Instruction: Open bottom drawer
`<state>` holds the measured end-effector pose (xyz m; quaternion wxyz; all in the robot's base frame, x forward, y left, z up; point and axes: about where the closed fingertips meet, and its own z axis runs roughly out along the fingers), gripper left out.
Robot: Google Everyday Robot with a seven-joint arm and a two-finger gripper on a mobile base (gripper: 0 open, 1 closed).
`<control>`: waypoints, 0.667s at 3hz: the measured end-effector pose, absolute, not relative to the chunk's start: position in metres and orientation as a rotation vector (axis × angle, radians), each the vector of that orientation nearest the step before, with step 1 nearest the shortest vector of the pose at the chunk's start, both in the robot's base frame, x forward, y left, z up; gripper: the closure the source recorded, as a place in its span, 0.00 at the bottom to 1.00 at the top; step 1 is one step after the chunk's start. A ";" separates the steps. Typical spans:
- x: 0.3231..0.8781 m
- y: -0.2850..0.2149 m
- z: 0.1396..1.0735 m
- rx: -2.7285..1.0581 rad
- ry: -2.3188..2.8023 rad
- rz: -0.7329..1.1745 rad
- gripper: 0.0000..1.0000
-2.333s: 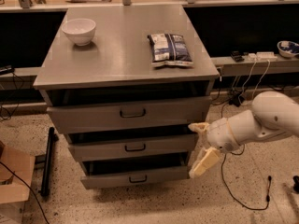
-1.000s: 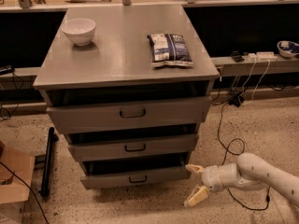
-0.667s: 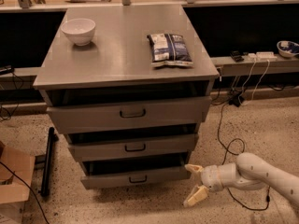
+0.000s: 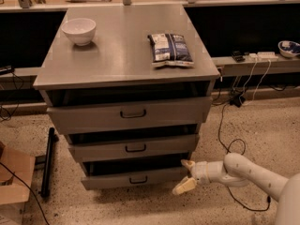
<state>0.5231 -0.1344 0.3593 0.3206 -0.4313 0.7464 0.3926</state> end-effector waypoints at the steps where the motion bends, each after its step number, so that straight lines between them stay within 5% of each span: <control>1: 0.562 -0.135 0.316 -1.070 2.018 0.991 0.00; 2: 0.580 -0.132 0.293 -1.072 2.061 0.975 0.00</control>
Offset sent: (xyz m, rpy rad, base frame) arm 0.0812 -0.0001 -0.0925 -0.1012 0.0636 -0.0876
